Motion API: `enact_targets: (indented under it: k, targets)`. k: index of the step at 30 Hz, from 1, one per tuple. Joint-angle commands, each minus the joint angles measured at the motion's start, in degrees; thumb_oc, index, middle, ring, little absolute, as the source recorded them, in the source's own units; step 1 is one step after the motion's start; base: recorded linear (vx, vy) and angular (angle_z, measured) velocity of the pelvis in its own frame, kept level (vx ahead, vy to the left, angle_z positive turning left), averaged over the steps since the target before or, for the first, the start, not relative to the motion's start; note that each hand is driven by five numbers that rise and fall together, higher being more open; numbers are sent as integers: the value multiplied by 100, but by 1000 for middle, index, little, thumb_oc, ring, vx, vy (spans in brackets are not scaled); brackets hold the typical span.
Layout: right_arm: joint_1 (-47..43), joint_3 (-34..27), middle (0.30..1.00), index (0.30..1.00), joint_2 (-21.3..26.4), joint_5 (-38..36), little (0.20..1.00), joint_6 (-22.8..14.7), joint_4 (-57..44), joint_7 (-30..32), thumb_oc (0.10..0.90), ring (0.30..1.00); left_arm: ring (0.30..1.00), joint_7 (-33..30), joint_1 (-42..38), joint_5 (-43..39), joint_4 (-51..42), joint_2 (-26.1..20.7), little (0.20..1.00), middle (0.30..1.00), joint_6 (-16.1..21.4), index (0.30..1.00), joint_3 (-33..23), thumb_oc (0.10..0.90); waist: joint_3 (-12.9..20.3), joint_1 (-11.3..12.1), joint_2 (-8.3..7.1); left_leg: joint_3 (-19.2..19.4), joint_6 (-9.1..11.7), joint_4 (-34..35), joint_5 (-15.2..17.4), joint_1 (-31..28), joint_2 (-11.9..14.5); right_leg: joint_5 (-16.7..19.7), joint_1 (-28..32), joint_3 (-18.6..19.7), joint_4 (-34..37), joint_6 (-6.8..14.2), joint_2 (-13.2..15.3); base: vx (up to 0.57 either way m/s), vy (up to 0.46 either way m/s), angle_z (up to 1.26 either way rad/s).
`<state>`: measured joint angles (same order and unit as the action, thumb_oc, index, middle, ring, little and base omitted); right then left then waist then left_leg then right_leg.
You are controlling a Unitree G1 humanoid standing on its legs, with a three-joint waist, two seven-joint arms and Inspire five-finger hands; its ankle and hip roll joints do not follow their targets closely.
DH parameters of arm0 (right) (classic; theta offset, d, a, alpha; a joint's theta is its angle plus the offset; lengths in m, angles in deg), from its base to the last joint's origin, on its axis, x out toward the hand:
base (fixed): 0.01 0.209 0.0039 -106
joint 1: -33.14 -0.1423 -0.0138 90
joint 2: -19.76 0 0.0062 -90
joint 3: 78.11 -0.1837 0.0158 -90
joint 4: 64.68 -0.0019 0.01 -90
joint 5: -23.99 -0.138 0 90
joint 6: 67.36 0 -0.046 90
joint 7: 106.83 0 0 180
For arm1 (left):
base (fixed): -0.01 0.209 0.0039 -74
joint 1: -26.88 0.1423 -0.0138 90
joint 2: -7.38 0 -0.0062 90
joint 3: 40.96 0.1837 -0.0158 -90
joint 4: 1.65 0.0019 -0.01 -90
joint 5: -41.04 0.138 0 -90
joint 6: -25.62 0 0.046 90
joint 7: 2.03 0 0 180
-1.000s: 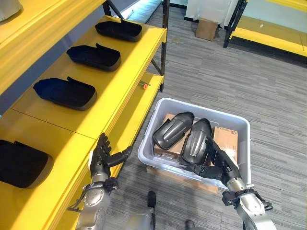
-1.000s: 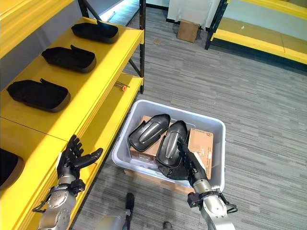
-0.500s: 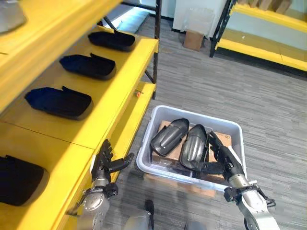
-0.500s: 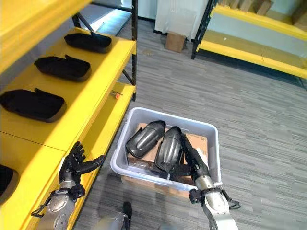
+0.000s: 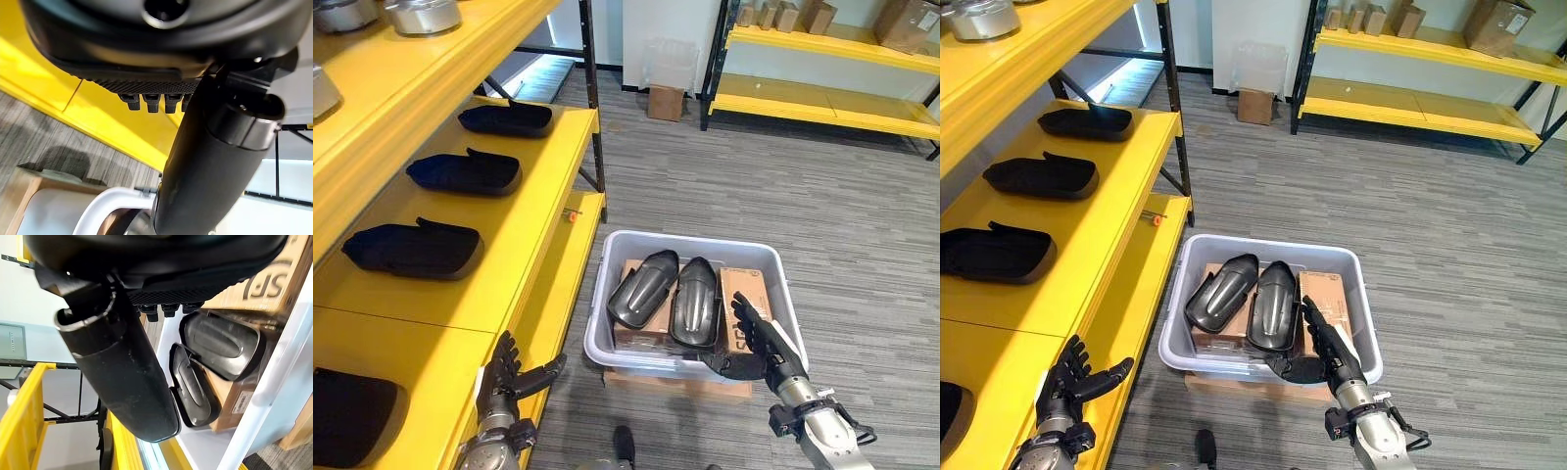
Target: Move parts from the plastic box to the shelf.
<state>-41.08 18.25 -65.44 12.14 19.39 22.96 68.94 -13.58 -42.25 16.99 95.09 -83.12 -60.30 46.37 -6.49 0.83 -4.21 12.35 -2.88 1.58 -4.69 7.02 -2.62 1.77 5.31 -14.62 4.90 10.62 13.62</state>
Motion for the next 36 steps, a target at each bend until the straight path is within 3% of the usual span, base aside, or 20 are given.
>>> enact_targets:
  k: [1,12,19,23,26,31,36]
  targets:
    - [-454,-298,1000,1000,213,-95,1000,-459,-532,3,900,1000,1000,112,-449,127,-335,-108,1000,1000,434,1000,-186,900,116,-26,124,-517,773,107,215,-488,1131,52,-388,-97,-341,-52,-110,41,-100,-11]
    - [-508,-417,1000,1000,332,30,1000,-532,-561,150,900,1000,1000,81,-454,67,-272,-13,1000,1000,443,1000,-175,900,118,-107,357,-467,963,253,18,-661,1413,-229,-262,-16,-310,-216,-404,37,-86,-3]
    - [-673,-545,1000,1000,498,332,1000,-593,-609,288,900,1000,1000,133,-392,69,-285,24,1000,1000,427,1000,-164,900,162,-74,401,-492,1008,306,-20,-714,1476,-277,-108,-93,-201,-239,-483,39,-47,5]
    - [-1239,-502,1000,1000,855,821,1000,-589,-543,505,900,1000,1000,151,-409,130,-315,-27,1000,1000,430,1000,-117,900,147,-19,370,-493,1015,324,-24,-699,1474,-231,-113,-66,-116,-215,-484,0,0,0]
    - [-2118,-85,1000,1000,1458,1208,1000,-445,-225,542,900,1000,1000,317,-420,106,-352,-198,1000,1000,412,1000,10,900,51,113,335,-508,1018,310,-56,-538,1454,-140,-223,-53,-44,-192,-457,-24,-4,-1]
    - [-3027,498,1000,1000,1667,1108,1000,-154,496,564,900,1000,1000,377,-660,253,-379,-543,1000,1000,394,1000,231,900,-175,211,343,-551,1028,280,-161,-174,1426,-50,-562,-50,-68,-190,-417,-85,-1,8]
    - [-4347,1154,1000,1000,1761,1271,1000,109,1077,744,900,1000,1000,376,-997,375,-456,-851,1000,1000,379,1000,628,900,-678,268,359,-472,1001,-34,-140,239,1453,-22,-1153,76,-442,-238,-376,-144,-6,-5]
